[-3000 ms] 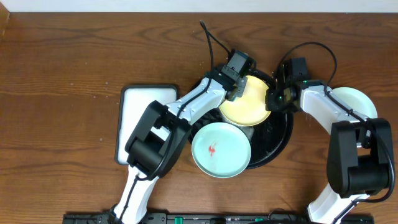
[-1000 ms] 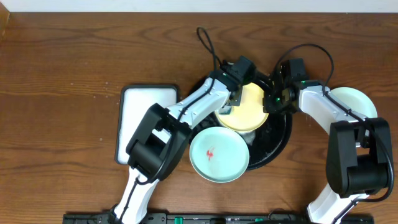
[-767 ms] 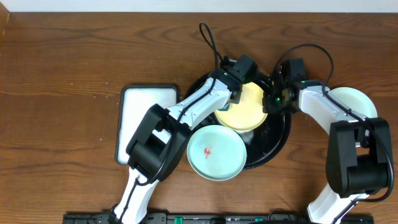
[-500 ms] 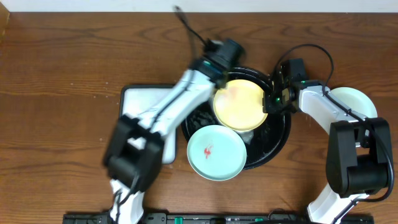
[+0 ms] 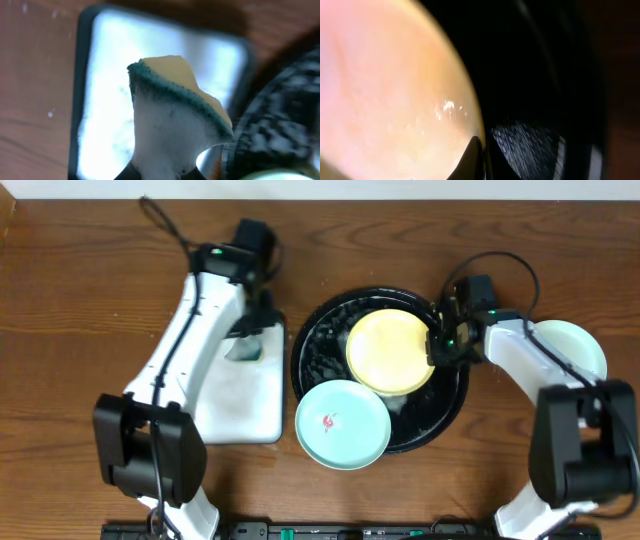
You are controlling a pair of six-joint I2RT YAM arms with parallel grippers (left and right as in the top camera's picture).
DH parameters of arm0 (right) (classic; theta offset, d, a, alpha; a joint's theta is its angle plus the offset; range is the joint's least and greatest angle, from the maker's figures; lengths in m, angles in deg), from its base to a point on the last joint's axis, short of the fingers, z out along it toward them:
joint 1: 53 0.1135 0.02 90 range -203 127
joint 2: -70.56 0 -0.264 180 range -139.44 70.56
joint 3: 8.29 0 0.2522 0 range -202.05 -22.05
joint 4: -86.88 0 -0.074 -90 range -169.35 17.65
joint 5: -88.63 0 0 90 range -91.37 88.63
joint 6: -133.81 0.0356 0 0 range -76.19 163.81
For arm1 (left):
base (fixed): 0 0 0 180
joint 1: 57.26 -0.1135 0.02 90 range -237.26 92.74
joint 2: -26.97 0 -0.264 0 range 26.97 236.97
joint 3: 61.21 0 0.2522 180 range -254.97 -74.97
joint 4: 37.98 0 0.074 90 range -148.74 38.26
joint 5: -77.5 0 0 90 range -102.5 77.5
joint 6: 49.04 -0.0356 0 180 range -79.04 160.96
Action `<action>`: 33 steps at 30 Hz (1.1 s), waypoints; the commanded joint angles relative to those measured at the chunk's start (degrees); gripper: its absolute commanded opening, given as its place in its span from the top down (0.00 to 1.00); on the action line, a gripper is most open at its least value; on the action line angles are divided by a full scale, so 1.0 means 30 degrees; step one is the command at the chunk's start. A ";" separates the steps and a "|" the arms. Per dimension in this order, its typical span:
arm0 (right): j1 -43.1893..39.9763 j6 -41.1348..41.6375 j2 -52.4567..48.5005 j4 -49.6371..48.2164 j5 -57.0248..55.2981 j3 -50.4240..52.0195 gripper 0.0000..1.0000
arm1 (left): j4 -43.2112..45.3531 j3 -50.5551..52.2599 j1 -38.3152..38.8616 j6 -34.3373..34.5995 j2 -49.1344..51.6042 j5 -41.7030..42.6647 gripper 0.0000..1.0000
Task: Clean dirty plates on tray and stack at the side
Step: 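Return the sponge with the left gripper to the white foam tray, then tilt the yellow plate up with the right gripper and lift it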
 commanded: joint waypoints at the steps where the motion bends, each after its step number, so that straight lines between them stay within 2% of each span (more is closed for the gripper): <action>1: 0.0699 -0.0692 0.2710 0.0066 -0.1027 0.0000 0.99 | -0.0058 0.1246 -0.0699 -0.0095 0.0117 0.0765 0.83; 7: 0.2725 -0.1144 0.5136 0.0357 -0.5559 0.0000 0.99 | -0.0051 0.1880 -0.1362 -0.0095 0.0117 0.0758 0.58; 10: 0.3883 -0.1202 0.5661 0.0306 -0.8495 0.0000 0.99 | -0.0044 0.1880 -0.1362 -0.0095 0.0117 0.0758 0.24; 11: 0.4182 -0.1202 0.5763 0.0313 -0.9304 0.0000 0.99 | -0.0036 0.1880 -0.1362 -0.0095 0.0117 0.0758 0.20; 14: 0.4947 -0.1290 0.6033 0.0306 -1.1380 0.0000 0.99 | -0.0036 0.1880 -0.1362 -0.0095 0.0117 0.0758 0.18; 26: 0.8706 -0.5326 0.6637 -0.0911 -2.0232 -0.0036 0.99 | -0.0036 0.1880 -0.1362 -0.0095 0.0117 0.0758 0.17; 33: 1.0797 -0.6754 0.7592 -0.1144 -2.1354 -0.0036 0.99 | -0.0036 0.1880 -0.1362 -0.0095 0.0117 0.0758 0.16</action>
